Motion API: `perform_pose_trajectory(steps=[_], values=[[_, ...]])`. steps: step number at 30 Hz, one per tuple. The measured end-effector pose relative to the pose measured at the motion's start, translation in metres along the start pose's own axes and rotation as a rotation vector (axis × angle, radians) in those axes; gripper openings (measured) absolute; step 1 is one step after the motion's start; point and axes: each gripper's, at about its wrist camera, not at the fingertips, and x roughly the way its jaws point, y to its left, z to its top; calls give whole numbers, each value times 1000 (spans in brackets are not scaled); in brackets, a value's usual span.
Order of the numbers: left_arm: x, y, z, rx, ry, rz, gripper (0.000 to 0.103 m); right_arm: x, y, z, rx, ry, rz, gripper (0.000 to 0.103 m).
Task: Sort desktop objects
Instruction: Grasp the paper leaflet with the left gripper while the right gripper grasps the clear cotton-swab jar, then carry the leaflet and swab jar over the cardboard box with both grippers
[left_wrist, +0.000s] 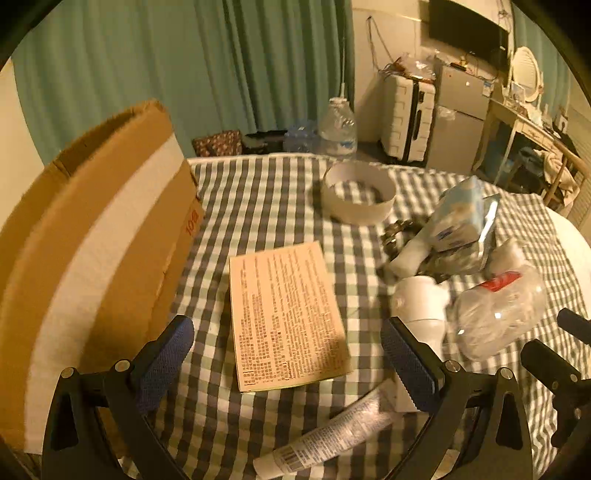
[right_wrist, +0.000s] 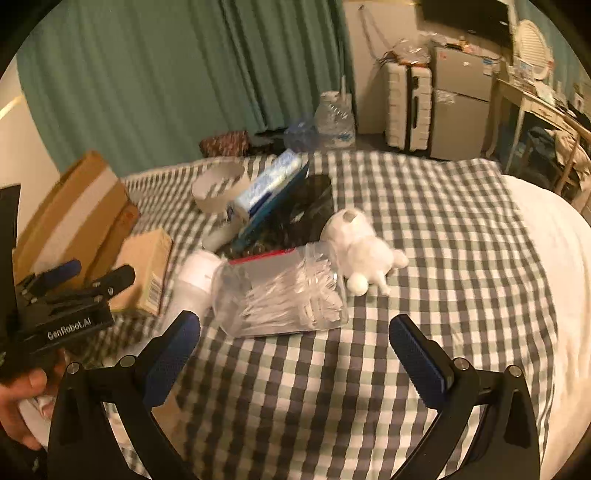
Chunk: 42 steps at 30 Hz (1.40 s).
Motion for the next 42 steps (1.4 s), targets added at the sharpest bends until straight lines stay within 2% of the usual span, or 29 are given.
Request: perform_pose_trajectory(steps=[5, 8, 16, 18, 20, 21, 22, 25, 26, 27, 30, 35, 42], values=[[14, 3, -4, -6, 48, -4, 103, 15, 9, 1, -63, 3, 2, 103], [19, 4, -7, -1, 62, -3, 103, 23, 12, 3, -91, -7, -39, 103], [38, 11, -15, 1, 110, 11, 103, 38, 18, 9, -78, -4, -17, 103], [42, 16, -18, -16, 128, -6, 103, 46, 24, 10, -104, 25, -53, 103], [39, 21, -20, -25, 130, -38, 95, 52, 31, 9, -134, 39, -69, 103], [38, 21, -20, -25, 135, -53, 81, 53, 32, 8, -138, 39, -72, 103], [37, 22, -21, -22, 147, -66, 77, 54, 33, 7, -136, 36, -79, 103], [32, 29, -22, -32, 154, -91, 77, 56, 32, 8, -96, 30, -95, 103], [30, 30, -22, -37, 155, -100, 77, 56, 31, 8, -77, 28, -95, 100], [28, 31, -19, -38, 151, -102, 77, 55, 31, 8, -67, 26, -105, 91], [18, 36, -15, -30, 124, -95, 77, 50, 33, 6, -68, 16, -156, 91], [-1, 39, -9, -27, 86, -122, 76, 39, 31, 3, -18, 6, -126, 91], [-25, 37, 6, -31, 18, -132, 76, 10, 36, 4, 0, -58, -126, 91]])
